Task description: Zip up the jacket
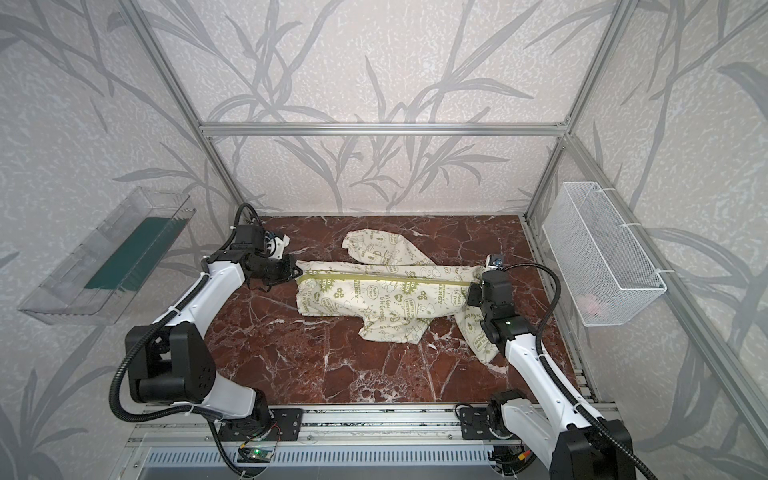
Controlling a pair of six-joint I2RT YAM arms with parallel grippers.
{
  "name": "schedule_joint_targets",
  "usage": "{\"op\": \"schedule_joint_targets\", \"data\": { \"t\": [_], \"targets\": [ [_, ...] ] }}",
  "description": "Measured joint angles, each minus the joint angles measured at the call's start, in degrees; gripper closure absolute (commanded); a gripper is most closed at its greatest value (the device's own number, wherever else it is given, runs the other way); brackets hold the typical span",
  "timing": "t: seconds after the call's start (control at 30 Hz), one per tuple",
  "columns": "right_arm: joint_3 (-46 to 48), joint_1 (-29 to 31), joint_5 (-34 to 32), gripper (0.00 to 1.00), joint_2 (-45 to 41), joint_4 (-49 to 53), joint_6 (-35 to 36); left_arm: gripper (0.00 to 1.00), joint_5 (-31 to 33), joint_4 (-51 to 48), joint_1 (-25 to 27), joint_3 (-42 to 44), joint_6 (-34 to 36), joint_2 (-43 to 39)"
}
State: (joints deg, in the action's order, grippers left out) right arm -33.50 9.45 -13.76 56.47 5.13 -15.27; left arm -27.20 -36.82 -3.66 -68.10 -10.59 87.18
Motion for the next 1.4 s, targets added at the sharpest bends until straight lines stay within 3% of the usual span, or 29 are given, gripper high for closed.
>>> {"op": "schedule_joint_targets", "data": {
  "t": [0.33,0.5,0.53,0.57,0.6,0.67,0.7,0.73,0.77,0.8,1.0,1.13,1.23,1.33,1.4],
  "targets": [
    [1.49,-0.42,-1.22,1.00,1.49,6.95,-12.37,1.00,-1.66,-1.29,0.37,2.64,0.00,6.73],
    [3.02,-0.39,-1.92,1.00,1.31,9.62,-17.97,0.99,-1.64,-0.90,0.55,6.51,-0.11,5.86],
    [3.28,-0.39,-2.10,0.97,1.16,10.36,-19.26,1.00,-1.64,-0.83,0.55,7.63,-0.13,5.27],
    [3.50,-0.42,-2.25,0.88,1.01,10.99,-20.35,0.98,-1.64,-0.90,0.57,8.61,-0.13,4.72],
    [3.61,-0.42,-2.40,0.78,0.90,11.43,-21.18,0.91,-1.57,-0.98,0.57,9.25,-0.11,4.39],
    [3.67,-0.90,-5.38,0.34,0.72,13.11,-22.84,0.64,0.24,-0.90,0.35,9.70,-0.24,4.31],
    [3.69,-1.22,-6.40,0.22,0.70,13.73,-23.17,0.54,0.96,-0.83,0.02,9.70,-0.28,4.31],
    [3.72,-1.64,-7.76,0.12,0.66,14.51,-23.52,0.39,1.79,-0.79,-0.26,9.68,-0.52,4.28],
    [3.72,-1.86,-8.81,0.03,0.50,15.17,-23.74,0.07,2.69,-0.83,-0.48,9.60,-0.44,4.22],
    [3.69,-1.90,-9.60,0.01,0.28,15.76,-23.91,0.01,3.61,-0.94,-0.61,9.42,-0.55,4.17],
    [3.65,-1.90,-12.79,0.01,-4.31,17.11,-20.98,0.01,10.36,4.33,-0.79,9.07,-0.50,-3.39],
    [3.65,-1.90,-14.38,0.01,-5.92,13.62,-16.39,0.01,14.75,21.68,-0.79,17.03,0.44,-16.83],
    [3.65,-1.81,-14.84,0.01,-5.03,8.41,-10.32,0.01,15.43,39.93,-0.79,27.39,2.56,-23.56],
    [3.72,-1.55,-14.73,0.01,-2.32,1.95,-3.89,0.01,14.58,54.12,-0.79,35.85,5.51,-23.02],
    [3.89,-1.53,-14.36,0.01,-0.02,-2.84,0.52,0.01,14.19,57.35,-0.79,37.62,6.40,-20.59]
  ]
}}
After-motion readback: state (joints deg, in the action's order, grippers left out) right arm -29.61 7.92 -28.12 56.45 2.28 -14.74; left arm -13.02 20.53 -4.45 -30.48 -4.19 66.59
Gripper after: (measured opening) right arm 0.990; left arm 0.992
